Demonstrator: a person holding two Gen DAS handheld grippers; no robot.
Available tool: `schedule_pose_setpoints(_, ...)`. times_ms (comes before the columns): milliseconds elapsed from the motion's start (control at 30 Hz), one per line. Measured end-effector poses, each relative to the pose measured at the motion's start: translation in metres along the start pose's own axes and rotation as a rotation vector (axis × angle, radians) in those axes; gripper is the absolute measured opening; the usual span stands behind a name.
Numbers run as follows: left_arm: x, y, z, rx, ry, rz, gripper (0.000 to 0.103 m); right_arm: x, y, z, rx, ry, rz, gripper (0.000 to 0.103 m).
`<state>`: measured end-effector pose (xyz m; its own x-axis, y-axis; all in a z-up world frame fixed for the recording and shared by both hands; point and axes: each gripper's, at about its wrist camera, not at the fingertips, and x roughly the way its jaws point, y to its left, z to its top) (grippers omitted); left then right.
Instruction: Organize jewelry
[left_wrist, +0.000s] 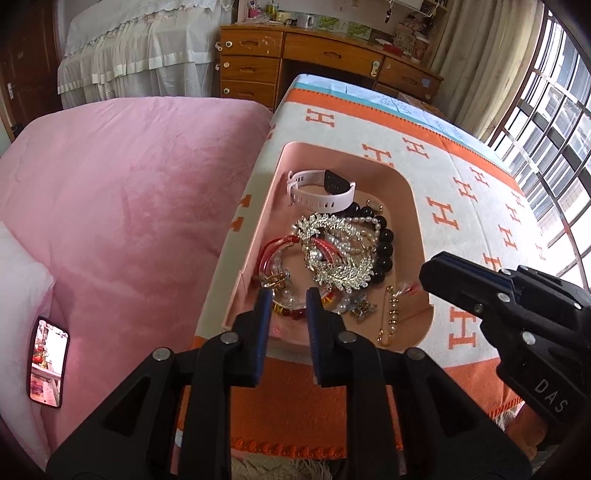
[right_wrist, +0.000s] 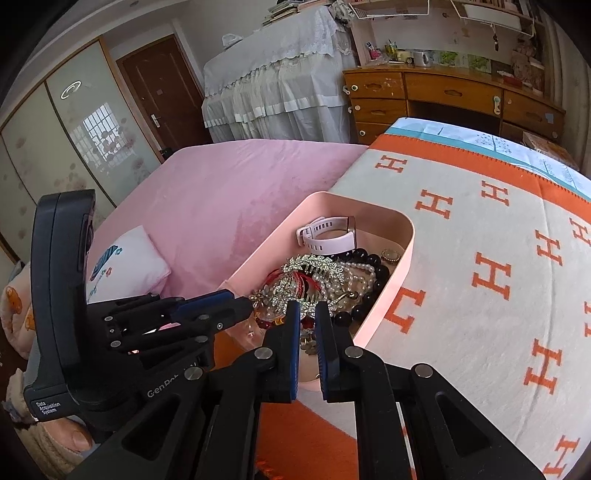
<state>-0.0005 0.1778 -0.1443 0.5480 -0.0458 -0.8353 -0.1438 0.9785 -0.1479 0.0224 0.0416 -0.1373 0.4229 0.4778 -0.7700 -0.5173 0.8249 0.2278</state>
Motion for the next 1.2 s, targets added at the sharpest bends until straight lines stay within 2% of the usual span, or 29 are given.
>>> schedule_pose_setpoints(33, 0.0, 0.0, 0.0, 0.0, -0.003, 0.002, 0.025, 0.0, -0.001, 0.0, 0.003, 0.001, 0.0, 0.011)
schedule_pose_setpoints(133, -0.002, -0.002, -0.001, 0.0, -0.017, -0.009, 0.055, -0.002, -0.005, -0.002, 0.02, -0.001, 0.008, 0.018)
schedule_pose_setpoints(167, -0.002, -0.003, -0.001, -0.001, -0.02, -0.018, 0.059, -0.004, -0.005, -0.002, 0.024, -0.005, 0.006, 0.019)
schedule_pose_setpoints(333, -0.004, -0.008, -0.002, 0.008, -0.026, 0.006, 0.061, -0.011, -0.009, -0.004, 0.028, -0.025, -0.002, 0.02)
schedule_pose_setpoints(533, -0.005, -0.008, -0.002, -0.006, -0.029, 0.001, 0.061, -0.015, -0.015, -0.01, 0.044, -0.027, -0.005, 0.02)
schedule_pose_setpoints(767, -0.006, -0.012, -0.004, 0.01, -0.034, 0.009, 0.073, -0.019, -0.024, -0.017, 0.067, -0.03, -0.014, 0.02)
schedule_pose_setpoints(967, -0.01, -0.022, -0.004, 0.02, -0.019, 0.019, 0.074, -0.025, -0.034, -0.023, 0.084, -0.039, -0.021, 0.02)
schedule_pose_setpoints(1200, -0.022, -0.044, -0.005, 0.044, -0.046, 0.008, 0.076, -0.046, -0.048, -0.027, 0.107, -0.078, -0.045, 0.021)
